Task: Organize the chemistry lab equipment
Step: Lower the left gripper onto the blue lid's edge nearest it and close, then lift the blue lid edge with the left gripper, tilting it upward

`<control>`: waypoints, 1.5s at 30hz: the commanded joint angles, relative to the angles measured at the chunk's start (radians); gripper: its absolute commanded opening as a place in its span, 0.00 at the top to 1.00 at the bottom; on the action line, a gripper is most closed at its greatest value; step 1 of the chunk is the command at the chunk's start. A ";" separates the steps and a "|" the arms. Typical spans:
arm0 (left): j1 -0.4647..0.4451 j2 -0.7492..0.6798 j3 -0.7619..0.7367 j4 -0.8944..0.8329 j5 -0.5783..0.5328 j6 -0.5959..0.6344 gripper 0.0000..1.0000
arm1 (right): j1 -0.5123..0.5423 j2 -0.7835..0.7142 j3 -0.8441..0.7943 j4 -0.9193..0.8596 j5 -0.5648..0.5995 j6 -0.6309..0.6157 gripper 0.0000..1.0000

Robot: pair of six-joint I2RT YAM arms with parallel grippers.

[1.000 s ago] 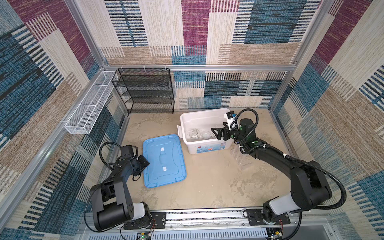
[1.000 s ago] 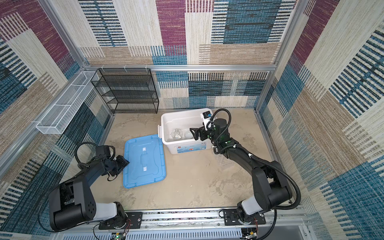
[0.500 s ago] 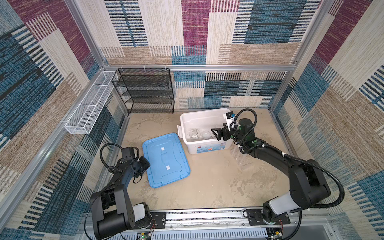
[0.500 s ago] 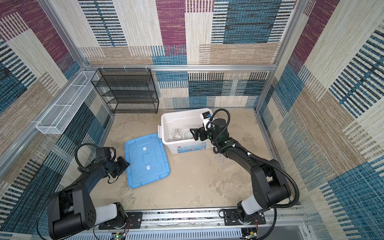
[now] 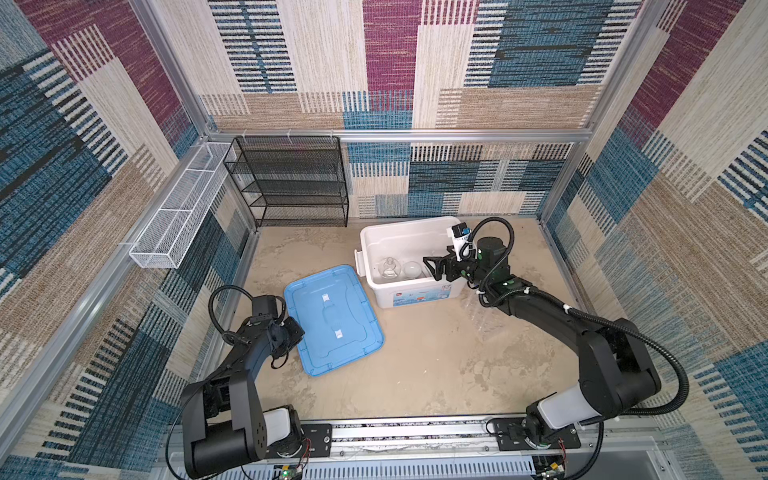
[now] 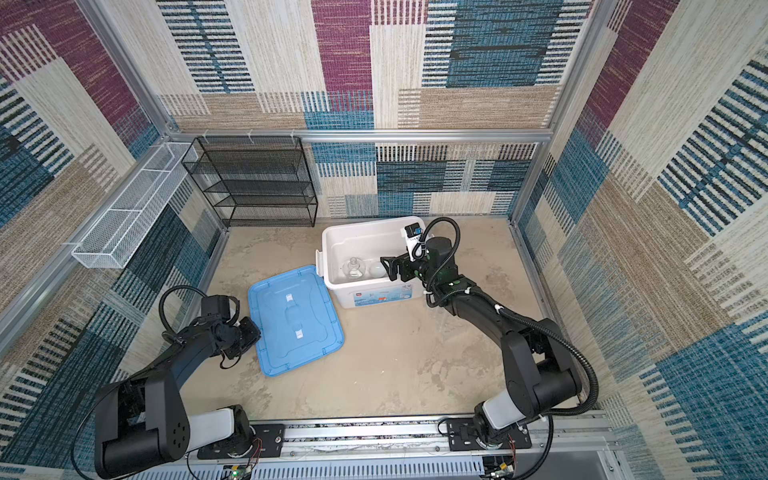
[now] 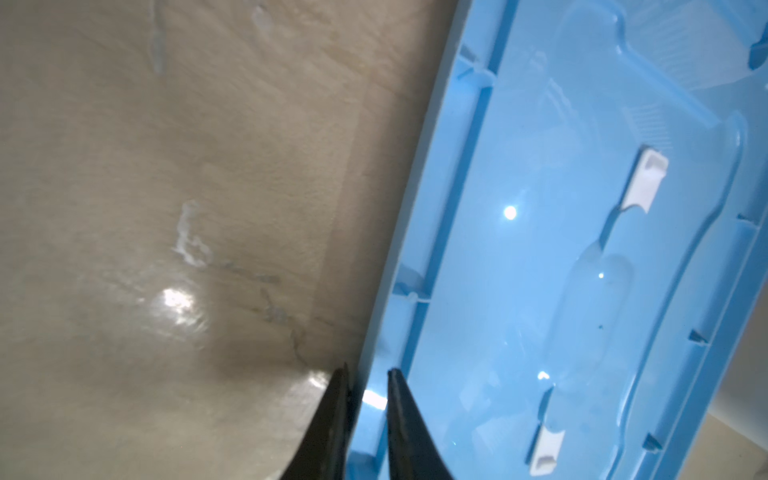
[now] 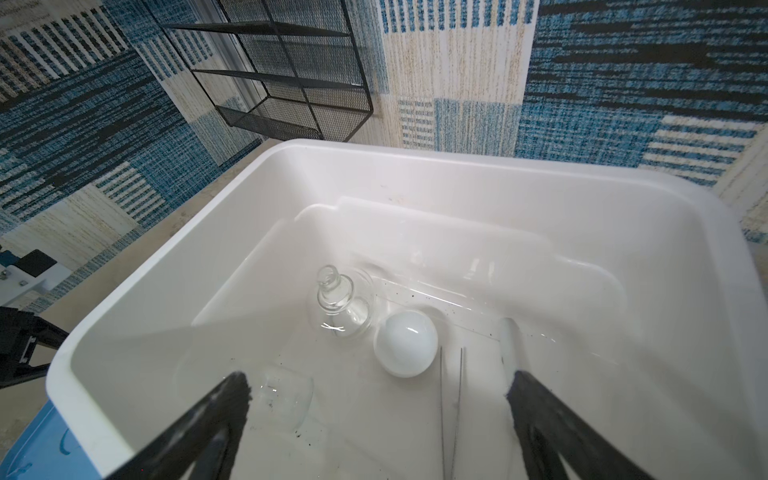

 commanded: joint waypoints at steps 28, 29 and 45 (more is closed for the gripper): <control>-0.011 -0.103 -0.012 -0.004 -0.035 -0.019 1.00 | -0.014 0.014 -0.002 0.063 -0.023 0.065 0.01; -0.011 -0.125 -0.004 -0.020 -0.044 -0.019 1.00 | -0.016 0.016 -0.001 0.068 -0.032 0.071 0.01; -0.011 -0.417 0.106 -0.156 -0.162 -0.040 1.00 | -0.016 0.023 0.020 0.039 -0.069 0.066 0.01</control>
